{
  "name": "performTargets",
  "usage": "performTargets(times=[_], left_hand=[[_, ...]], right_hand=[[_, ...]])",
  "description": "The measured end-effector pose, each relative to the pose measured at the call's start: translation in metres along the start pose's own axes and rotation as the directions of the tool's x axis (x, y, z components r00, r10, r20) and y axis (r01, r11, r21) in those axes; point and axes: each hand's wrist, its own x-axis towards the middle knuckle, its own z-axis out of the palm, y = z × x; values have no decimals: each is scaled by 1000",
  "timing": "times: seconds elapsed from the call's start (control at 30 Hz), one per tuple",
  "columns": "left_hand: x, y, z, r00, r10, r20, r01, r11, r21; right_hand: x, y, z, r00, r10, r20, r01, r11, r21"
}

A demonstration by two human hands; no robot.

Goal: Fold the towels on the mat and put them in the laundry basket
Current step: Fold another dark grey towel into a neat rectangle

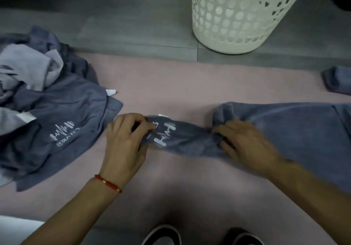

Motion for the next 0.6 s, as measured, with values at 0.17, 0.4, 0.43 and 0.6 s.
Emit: performTargets(times=[0.17,0.4,0.43,0.6], left_hand=[[-72,-14,29,908,-84,411,183,961,-207],[-65,-7,34,848,-410,335,489,850,-195],[-60,-11,37,848,-447,285,502,850,-162],[-34,-49,56,807,-479,346,492,869,56]], right_hand=[[-27,-6,9,885,6,466,-39,997,61],[44,-7,41,979,-32,201,36,999,-19],[56,-9,47,967,-8,256,15,999,-28],[86,-29,77,932,105,346,-24,973,-229]])
